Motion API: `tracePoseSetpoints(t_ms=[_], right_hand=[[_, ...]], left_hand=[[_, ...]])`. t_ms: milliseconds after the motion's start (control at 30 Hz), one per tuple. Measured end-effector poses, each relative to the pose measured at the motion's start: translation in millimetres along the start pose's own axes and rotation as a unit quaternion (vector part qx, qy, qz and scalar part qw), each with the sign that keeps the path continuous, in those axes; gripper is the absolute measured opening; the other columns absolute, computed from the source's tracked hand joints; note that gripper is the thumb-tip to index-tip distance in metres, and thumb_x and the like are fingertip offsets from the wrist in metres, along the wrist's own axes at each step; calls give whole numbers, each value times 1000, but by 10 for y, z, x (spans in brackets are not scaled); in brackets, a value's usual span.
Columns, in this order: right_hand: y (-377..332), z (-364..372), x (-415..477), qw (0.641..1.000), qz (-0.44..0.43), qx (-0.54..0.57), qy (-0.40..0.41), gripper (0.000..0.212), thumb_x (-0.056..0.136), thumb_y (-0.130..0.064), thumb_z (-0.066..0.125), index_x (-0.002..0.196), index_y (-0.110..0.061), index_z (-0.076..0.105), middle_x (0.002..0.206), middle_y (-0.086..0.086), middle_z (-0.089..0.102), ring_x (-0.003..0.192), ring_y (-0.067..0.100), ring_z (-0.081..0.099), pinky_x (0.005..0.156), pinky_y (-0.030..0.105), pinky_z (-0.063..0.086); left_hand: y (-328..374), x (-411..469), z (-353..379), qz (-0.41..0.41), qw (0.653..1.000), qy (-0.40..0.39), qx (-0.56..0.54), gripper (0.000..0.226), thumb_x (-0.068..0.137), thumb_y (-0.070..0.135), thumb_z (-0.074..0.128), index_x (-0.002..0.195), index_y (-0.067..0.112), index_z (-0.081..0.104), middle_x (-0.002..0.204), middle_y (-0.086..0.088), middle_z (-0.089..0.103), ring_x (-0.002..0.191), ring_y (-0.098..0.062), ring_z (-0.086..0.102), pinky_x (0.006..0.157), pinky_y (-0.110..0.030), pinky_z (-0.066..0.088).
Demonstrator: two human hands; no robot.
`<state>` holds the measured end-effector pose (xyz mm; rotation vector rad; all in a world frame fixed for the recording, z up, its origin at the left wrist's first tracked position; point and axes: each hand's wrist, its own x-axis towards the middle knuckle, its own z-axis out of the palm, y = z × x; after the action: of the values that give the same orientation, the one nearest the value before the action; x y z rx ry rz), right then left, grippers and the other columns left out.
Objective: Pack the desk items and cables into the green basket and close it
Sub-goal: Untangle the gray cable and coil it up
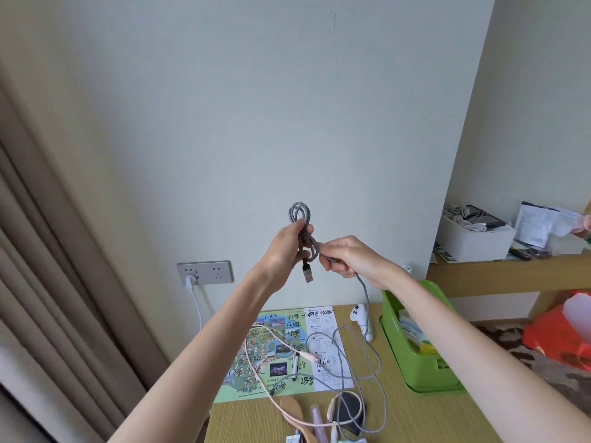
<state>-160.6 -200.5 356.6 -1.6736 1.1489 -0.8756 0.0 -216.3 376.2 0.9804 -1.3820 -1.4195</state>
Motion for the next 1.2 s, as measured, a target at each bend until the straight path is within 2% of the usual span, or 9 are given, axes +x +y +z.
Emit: tracePoseSetpoints(t_ms=[100, 200, 400, 533, 633, 900, 1000, 1100, 1200], right_hand=[[-10, -27, -13, 1000, 1, -16, 15, 44, 94, -42, 58, 62, -11, 58, 49, 0, 34, 44, 12, 27, 46, 21, 24], [-12, -67, -15, 999, 5, -30, 38, 44, 90, -45, 63, 60, -12, 58, 48, -1, 35, 45, 12, 29, 48, 18, 28], [-13, -189, 13, 994, 7, -62, 94, 39, 86, -42, 68, 60, -14, 61, 46, -8, 35, 46, 9, 30, 59, 28, 29], [-58, -260, 33, 992, -2, -48, 114, 31, 85, -36, 71, 68, -11, 64, 50, -4, 34, 49, 12, 28, 57, 26, 26], [-138, -246, 56, 995, -31, -24, 96, 21, 89, -24, 67, 74, -9, 68, 49, -10, 35, 50, 10, 29, 53, 23, 24], [-378, -68, 193, 986, -102, -66, 115, 18, 91, -19, 65, 78, -7, 69, 48, -17, 50, 43, 1, 37, 46, 9, 27], [-387, -23, 235, 979, -123, -92, 137, 15, 90, -15, 67, 78, -7, 69, 61, -13, 63, 55, -4, 50, 57, 10, 36], [-358, -17, 253, 975, -122, -99, 158, 13, 87, -15, 70, 83, -3, 70, 81, 8, 71, 75, 14, 61, 73, 28, 45], [-325, -12, 260, 971, -125, -86, 185, 15, 84, -12, 74, 84, 1, 67, 89, 21, 71, 82, 28, 65, 80, 40, 51]], left_hand=[[19, 24, -65, -10, 997, -15, -73, 34, 104, 25, 33, 77, 15, 50, 70, 1, 48, 67, -15, 51, 71, -28, 43], [41, 49, -120, -15, 988, -10, -157, 36, 105, 24, 31, 75, 14, 48, 70, 0, 44, 65, -14, 48, 80, -32, 48], [67, 83, -276, -9, 970, 39, -241, 38, 106, 28, 29, 75, 15, 43, 67, 1, 36, 55, -14, 39, 67, -27, 45], [48, 98, -379, -1, 985, 84, -149, 38, 105, 35, 31, 75, 17, 44, 66, 3, 35, 46, -10, 33, 58, -25, 28], [15, 94, -414, 18, 992, 114, 42, 40, 104, 41, 31, 75, 17, 44, 63, 2, 35, 53, -14, 31, 58, -28, 27], [-92, 50, -311, 65, 942, 33, 329, 37, 103, 36, 37, 76, 17, 53, 66, 8, 44, 60, -12, 40, 54, -24, 29], [-96, 5, -260, 54, 954, -9, 294, 39, 104, 36, 35, 79, 19, 58, 69, 5, 46, 60, -10, 40, 54, -22, 30], [-43, -44, -259, 17, 970, -21, 242, 46, 105, 42, 28, 88, 20, 66, 72, 8, 48, 58, -4, 41, 51, -19, 29], [-14, -78, -279, -1, 976, -54, 211, 49, 102, 49, 30, 92, 21, 70, 74, 7, 45, 54, -9, 32, 52, -27, 21]])
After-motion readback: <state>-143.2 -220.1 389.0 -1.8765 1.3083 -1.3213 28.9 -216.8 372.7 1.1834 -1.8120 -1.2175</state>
